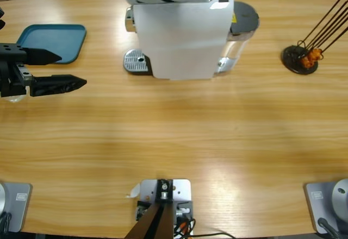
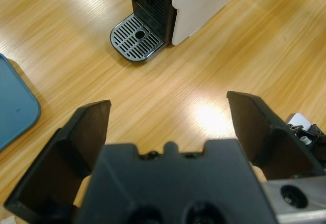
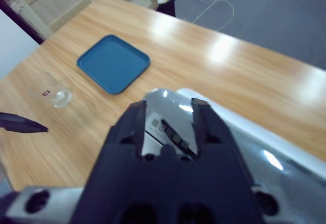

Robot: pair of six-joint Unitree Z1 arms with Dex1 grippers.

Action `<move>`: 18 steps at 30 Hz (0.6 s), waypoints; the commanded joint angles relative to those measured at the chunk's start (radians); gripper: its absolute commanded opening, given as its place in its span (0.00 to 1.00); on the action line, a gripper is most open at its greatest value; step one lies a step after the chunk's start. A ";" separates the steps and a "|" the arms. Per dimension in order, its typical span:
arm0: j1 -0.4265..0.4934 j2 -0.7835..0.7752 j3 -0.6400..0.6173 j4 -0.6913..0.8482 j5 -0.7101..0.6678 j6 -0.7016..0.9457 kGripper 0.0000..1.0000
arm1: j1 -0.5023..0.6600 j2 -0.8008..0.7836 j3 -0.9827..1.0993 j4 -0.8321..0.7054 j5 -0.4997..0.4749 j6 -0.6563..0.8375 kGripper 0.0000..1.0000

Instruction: Pour coffee

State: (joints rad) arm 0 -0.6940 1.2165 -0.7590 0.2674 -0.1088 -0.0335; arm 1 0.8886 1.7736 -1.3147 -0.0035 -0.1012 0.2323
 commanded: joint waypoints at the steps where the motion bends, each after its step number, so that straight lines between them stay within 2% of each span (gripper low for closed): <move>1: 0.008 -0.069 -0.012 0.070 0.081 -0.016 1.00 | -0.003 -0.214 0.008 0.171 -0.026 -0.047 1.00; 3: 0.009 -0.091 -0.043 0.134 0.103 -0.015 1.00 | -0.003 -0.297 0.043 0.259 -0.046 -0.054 1.00; 7: 0.009 -0.099 -0.115 0.266 0.162 -0.015 1.00 | -0.003 -0.446 0.203 0.310 -0.049 -0.060 1.00; 11: 0.008 -0.077 -0.155 0.347 0.202 -0.014 1.00 | -0.003 -0.495 0.301 0.464 -0.046 -0.123 1.00; 16: 0.016 -0.065 -0.166 0.509 0.348 -0.028 1.00 | -0.003 -0.572 0.431 0.484 -0.044 -0.134 1.00; 18: 0.057 -0.041 -0.144 0.523 0.426 -0.083 1.00 | -0.003 -0.582 0.459 0.484 -0.044 -0.134 1.00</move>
State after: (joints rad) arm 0 -0.6919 1.1378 -0.9277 0.6749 0.1358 -0.0336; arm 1 0.8881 1.2765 -0.9832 0.4542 -0.1399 0.1176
